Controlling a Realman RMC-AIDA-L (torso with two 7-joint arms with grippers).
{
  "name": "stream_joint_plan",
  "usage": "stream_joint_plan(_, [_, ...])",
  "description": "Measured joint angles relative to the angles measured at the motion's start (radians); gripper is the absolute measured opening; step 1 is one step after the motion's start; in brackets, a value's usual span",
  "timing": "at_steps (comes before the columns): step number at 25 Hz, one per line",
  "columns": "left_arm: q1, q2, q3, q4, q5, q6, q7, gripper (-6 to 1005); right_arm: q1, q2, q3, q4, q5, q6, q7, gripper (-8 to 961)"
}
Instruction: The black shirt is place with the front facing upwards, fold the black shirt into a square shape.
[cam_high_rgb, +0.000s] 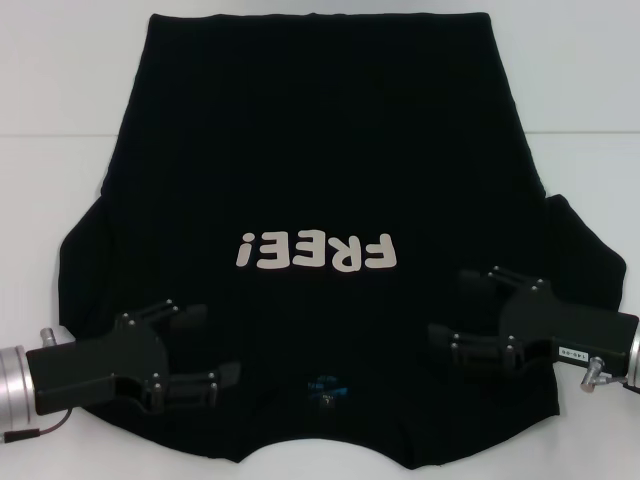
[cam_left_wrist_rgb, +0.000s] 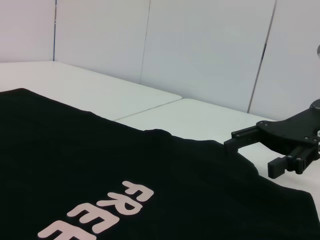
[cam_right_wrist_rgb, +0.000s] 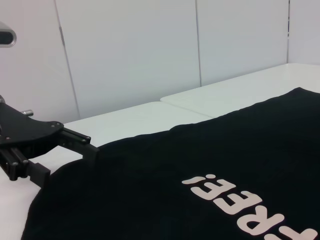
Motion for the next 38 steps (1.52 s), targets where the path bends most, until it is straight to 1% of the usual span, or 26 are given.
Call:
stream_joint_plan(12, [0.0, 0.001, 0.0, 0.0, 0.0, 0.003, -0.012, 933, 0.0, 0.0, 0.002, 0.007, 0.0, 0.0, 0.0, 945])
stream_joint_plan(16, [-0.002, 0.007, -0.013, 0.0, 0.0, 0.034, -0.082, 928, 0.0, 0.0, 0.002, 0.007, 0.005, 0.0, 0.0, 945])
stream_joint_plan(21, [-0.004, 0.011, -0.044, 0.002, 0.0, 0.056, -0.115, 918, 0.001, 0.0, 0.002, 0.007, 0.011, -0.002, 0.0, 945])
stream_joint_plan(24, [-0.01, 0.023, -0.072, 0.016, 0.001, 0.056, -0.256, 913, 0.0, -0.001, 0.002, 0.007, 0.011, -0.014, 0.0, 945])
stream_joint_plan(25, [-0.016, 0.034, -0.08, 0.025, 0.004, 0.051, -0.345, 911, 0.0, -0.002, 0.003, 0.007, 0.012, -0.016, 0.0, 945])
stream_joint_plan(27, [-0.031, 0.066, -0.087, 0.03, 0.01, 0.03, -0.535, 907, -0.001, -0.002, 0.003, 0.007, 0.013, -0.018, 0.001, 945])
stream_joint_plan(29, [-0.049, 0.112, -0.09, 0.017, 0.021, 0.002, -0.723, 904, 0.0, -0.002, 0.004, 0.007, 0.014, -0.019, 0.001, 945])
stream_joint_plan(32, [-0.072, 0.171, -0.095, 0.012, 0.088, -0.044, -0.972, 898, 0.002, -0.002, 0.003, 0.007, 0.014, -0.021, 0.002, 945])
stream_joint_plan(33, [-0.072, 0.171, -0.095, 0.012, 0.088, -0.044, -0.972, 896, 0.002, -0.002, 0.003, 0.007, 0.014, -0.023, 0.002, 945])
stream_joint_plan(34, [-0.082, 0.203, -0.106, 0.017, 0.148, -0.089, -1.156, 895, 0.002, -0.002, 0.003, 0.007, 0.014, -0.024, 0.002, 945])
stream_joint_plan(36, [-0.084, 0.213, -0.118, 0.018, 0.171, -0.112, -1.212, 891, 0.002, -0.002, 0.003, 0.007, 0.014, -0.024, 0.004, 945])
stream_joint_plan(38, [-0.085, 0.216, -0.127, 0.02, 0.198, -0.155, -1.239, 887, 0.003, -0.002, 0.003, 0.007, 0.014, -0.025, 0.006, 945])
